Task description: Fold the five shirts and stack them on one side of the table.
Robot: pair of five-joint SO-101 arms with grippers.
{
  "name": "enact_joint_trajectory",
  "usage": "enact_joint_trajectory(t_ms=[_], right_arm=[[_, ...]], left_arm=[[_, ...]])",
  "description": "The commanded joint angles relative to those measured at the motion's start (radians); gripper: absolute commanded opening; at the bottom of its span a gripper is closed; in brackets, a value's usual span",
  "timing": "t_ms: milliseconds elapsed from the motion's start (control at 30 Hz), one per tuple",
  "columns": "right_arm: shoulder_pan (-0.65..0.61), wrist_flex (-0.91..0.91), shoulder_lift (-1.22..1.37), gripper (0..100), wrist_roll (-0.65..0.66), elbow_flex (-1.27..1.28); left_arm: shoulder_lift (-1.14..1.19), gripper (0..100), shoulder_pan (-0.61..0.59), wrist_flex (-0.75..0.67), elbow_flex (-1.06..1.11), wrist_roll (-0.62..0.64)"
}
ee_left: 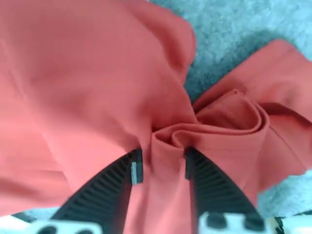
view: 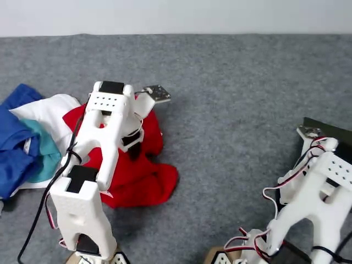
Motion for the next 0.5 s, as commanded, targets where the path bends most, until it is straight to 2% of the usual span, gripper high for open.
enact_joint_trajectory(t_ms=[0,167,333,467], right_arm=[[-0.012,0.031,-0.021,1.0,0.003,-0.006],[-0.015,0.018,-0.021,1.0,0.003,-0.006],[-0.081,0.019,-0.027,1.0,0.003,-0.008],[-0.154,0.019,-0.030,1.0,-0.048,-0.012]], left_arm=[[-0.008,14,0.000,-0.009,0.004,-0.009],[-0.008,1,0.000,-0.009,-0.001,-0.009],[-0.032,0,-0.005,0.012,-0.015,-0.006],[-0.161,0,-0.011,0.086,-0.101,0.003]])
